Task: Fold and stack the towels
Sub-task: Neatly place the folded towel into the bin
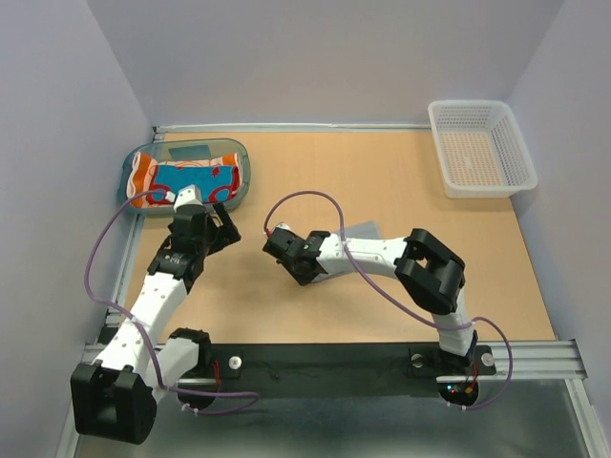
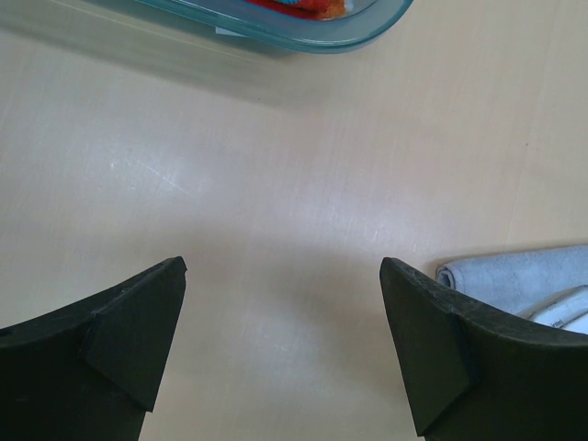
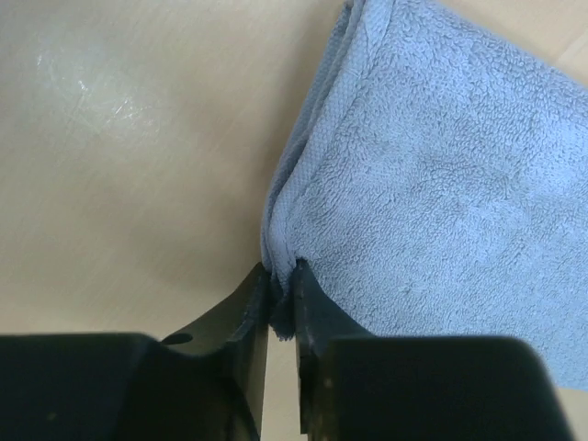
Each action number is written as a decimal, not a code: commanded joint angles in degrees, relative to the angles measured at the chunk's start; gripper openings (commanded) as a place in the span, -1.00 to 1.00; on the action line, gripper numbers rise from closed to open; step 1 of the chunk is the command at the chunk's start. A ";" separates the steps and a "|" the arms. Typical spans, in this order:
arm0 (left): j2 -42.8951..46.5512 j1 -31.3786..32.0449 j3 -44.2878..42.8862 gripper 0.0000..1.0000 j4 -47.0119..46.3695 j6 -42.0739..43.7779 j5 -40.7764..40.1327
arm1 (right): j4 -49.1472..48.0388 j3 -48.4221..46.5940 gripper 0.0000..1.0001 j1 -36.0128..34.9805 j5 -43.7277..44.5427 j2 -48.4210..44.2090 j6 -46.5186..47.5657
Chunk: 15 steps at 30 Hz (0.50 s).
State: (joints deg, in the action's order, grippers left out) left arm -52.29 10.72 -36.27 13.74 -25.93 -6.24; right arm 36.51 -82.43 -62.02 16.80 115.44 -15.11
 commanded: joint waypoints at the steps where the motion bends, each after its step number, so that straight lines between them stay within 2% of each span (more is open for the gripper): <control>1: -0.61 -0.44 0.59 0.97 -2.22 0.10 0.52 | 2.78 1.75 -0.78 -0.56 3.59 3.04 -0.71; 3: -1.49 -0.52 0.68 0.97 -2.75 -0.61 2.63 | 2.51 0.52 -0.97 -0.47 4.12 1.99 -0.01; 7: -3.16 -0.44 1.11 0.97 -4.15 -2.36 7.98 | -1.34 0.60 -0.99 1.19 -0.25 -2.13 -0.26; 15: -8.26 -0.35 3.93 0.97 -11.27 -13.87 21.00 | -14.70 7.19 -0.99 4.80 -8.79 -12.42 -3.78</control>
State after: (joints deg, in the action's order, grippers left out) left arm -59.22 10.39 -33.58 8.19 -33.67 7.14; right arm 30.44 -76.95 -58.65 12.40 109.16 -16.32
